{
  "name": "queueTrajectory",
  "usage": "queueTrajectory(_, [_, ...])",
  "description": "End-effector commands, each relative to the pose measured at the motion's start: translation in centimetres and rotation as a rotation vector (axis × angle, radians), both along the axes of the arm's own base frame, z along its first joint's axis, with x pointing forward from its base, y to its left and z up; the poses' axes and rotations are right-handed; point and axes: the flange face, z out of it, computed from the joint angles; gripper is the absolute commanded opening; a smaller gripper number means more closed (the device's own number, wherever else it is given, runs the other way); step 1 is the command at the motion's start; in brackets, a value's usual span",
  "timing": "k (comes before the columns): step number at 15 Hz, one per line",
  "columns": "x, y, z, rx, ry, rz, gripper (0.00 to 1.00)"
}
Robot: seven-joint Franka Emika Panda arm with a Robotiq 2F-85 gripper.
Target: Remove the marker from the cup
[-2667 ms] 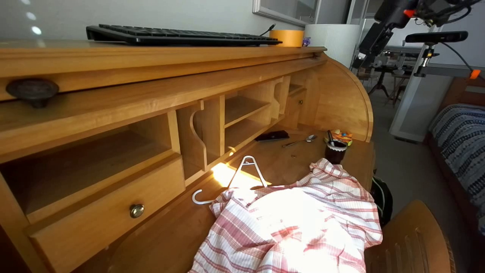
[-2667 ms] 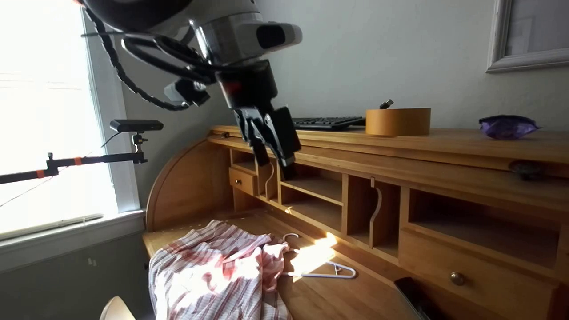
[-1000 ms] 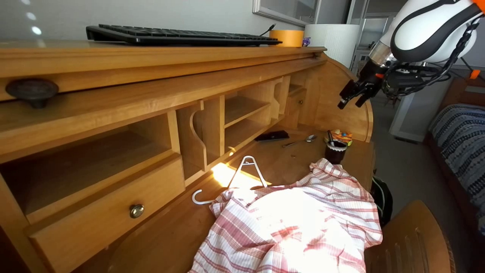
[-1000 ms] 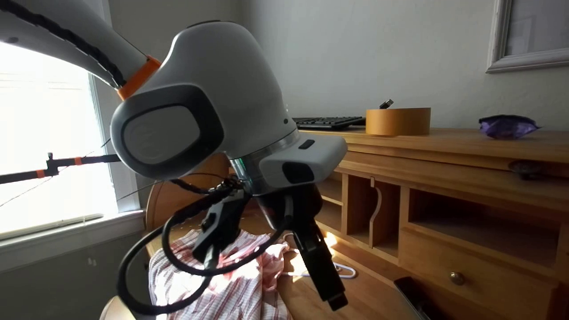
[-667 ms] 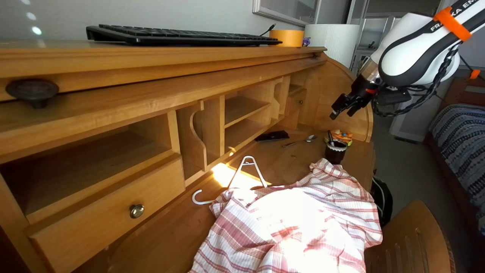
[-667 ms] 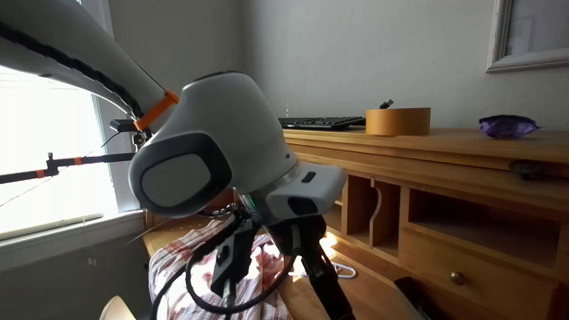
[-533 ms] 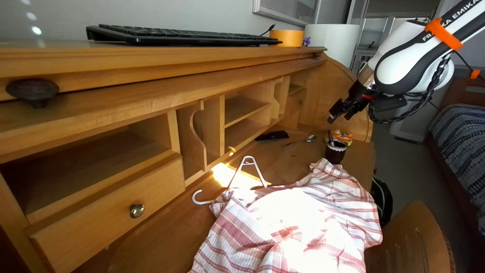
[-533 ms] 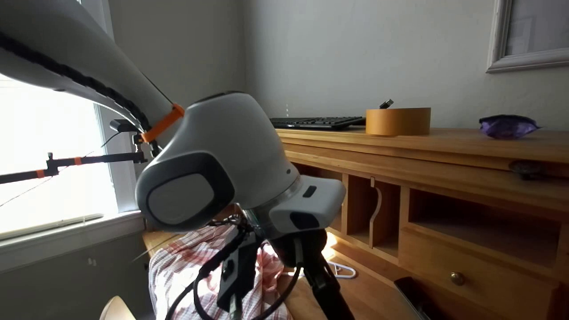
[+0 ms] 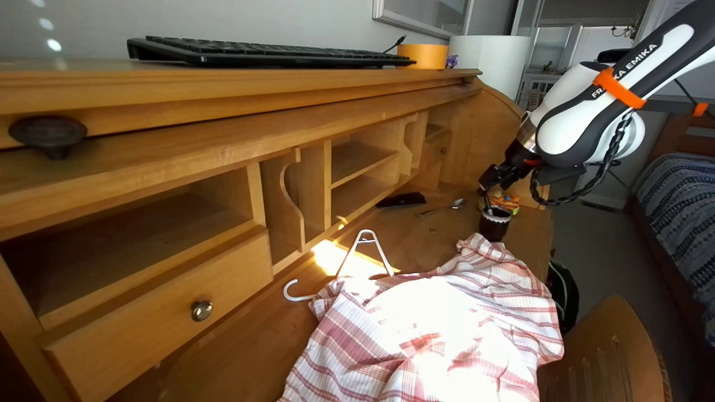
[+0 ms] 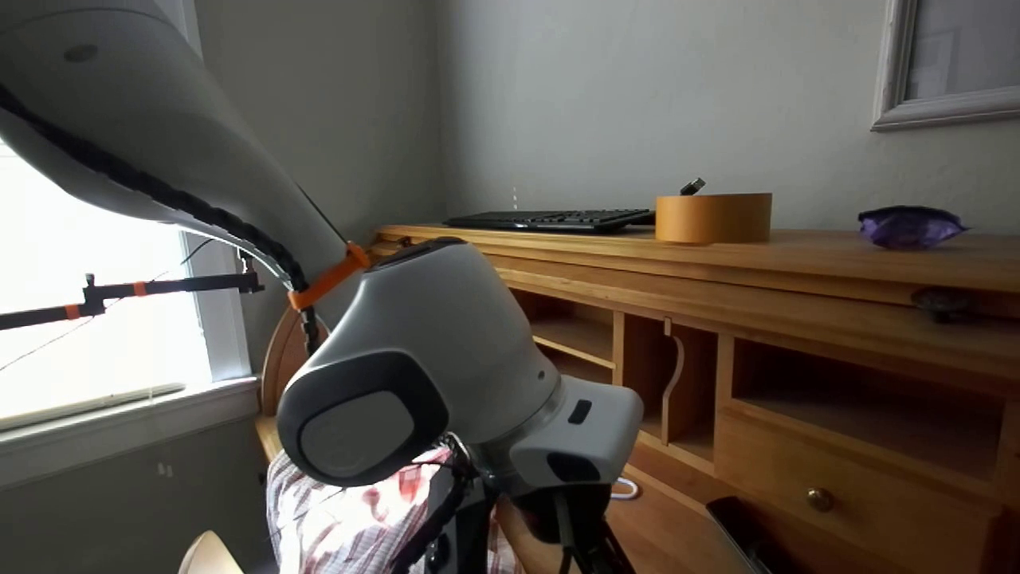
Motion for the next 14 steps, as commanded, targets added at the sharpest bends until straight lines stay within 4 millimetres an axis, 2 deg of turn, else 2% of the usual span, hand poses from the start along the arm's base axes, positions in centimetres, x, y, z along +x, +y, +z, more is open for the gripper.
queueTrajectory(1, [1.0, -1.2, -1.3, -0.009, -0.014, -0.008, 0.8])
queueTrajectory(2, [1.1, -1.3, -1.6, -0.009, -0.01, -0.008, 0.8])
queueTrajectory(3, [1.2, -1.5, -1.8, -0.012, -0.01, -0.01, 0.71])
queueTrajectory(4, [1.3, -1.6, -2.0, -0.009, -0.005, -0.013, 0.67])
queueTrajectory(5, [1.4, -1.7, -2.2, -0.012, -0.006, -0.013, 0.54])
queueTrajectory(7, [1.6, -1.7, -2.6, -0.015, -0.012, -0.01, 0.35])
queueTrajectory(11, [1.9, -1.7, -3.1, -0.021, -0.014, -0.012, 0.06])
queueTrajectory(12, [1.9, -1.7, -3.1, -0.021, -0.012, -0.013, 0.0])
queueTrajectory(13, [2.0, -1.7, -2.7, -0.022, -0.029, -0.012, 0.0])
queueTrajectory(14, [2.1, -1.6, -2.0, -0.028, -0.051, -0.01, 0.04])
